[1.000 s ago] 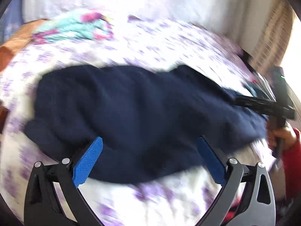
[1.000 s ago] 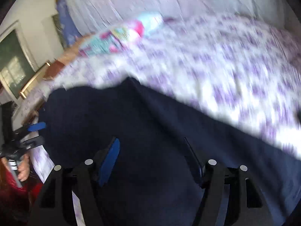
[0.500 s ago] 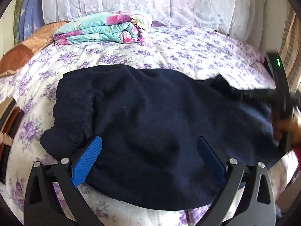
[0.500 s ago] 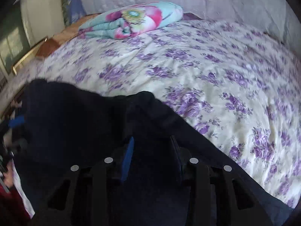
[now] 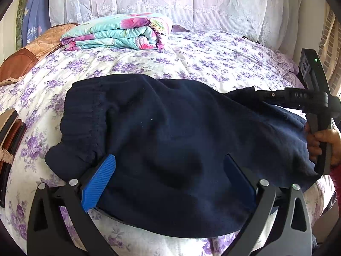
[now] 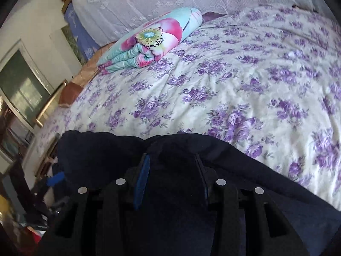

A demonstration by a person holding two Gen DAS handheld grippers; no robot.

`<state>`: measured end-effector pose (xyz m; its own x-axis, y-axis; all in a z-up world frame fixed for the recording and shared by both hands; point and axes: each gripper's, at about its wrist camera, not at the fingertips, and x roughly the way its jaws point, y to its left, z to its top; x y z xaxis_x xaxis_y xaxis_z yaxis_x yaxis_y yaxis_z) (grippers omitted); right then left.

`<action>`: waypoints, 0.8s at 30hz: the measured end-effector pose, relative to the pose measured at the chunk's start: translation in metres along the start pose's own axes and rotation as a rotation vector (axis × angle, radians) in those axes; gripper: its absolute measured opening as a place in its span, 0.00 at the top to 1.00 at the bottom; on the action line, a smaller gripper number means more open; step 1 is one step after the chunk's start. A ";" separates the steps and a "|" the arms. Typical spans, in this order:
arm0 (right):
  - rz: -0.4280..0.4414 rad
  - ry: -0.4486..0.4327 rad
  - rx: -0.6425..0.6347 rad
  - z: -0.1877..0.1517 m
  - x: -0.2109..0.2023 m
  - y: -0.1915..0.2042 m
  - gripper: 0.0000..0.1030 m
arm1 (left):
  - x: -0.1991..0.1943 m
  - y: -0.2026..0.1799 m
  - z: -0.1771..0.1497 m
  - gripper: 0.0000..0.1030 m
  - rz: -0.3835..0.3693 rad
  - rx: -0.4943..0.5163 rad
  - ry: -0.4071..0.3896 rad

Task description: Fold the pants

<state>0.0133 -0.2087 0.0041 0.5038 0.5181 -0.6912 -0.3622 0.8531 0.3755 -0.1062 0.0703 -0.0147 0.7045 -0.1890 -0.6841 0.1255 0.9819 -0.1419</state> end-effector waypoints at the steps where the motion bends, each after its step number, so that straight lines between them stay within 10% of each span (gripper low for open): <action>1: 0.012 -0.007 0.013 0.000 -0.003 -0.001 0.59 | 0.000 0.001 0.000 0.05 0.000 0.000 0.000; 13: -0.023 -0.017 -0.060 0.011 -0.002 0.009 0.60 | 0.001 0.000 0.000 0.05 0.001 0.001 -0.001; 15: -0.041 0.016 -0.082 0.012 0.015 0.015 0.94 | 0.001 0.000 0.000 0.05 0.002 0.002 0.000; 21: -0.274 0.035 -0.131 0.042 0.058 0.000 0.97 | 0.002 -0.001 -0.001 0.05 0.009 0.003 0.003; 24: -0.231 0.052 -0.060 0.041 0.070 -0.025 0.98 | 0.002 -0.001 -0.001 0.05 0.013 0.005 0.004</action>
<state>0.0899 -0.1907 -0.0284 0.5379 0.3049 -0.7859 -0.2887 0.9426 0.1680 -0.1060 0.0686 -0.0170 0.7032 -0.1766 -0.6887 0.1203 0.9842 -0.1296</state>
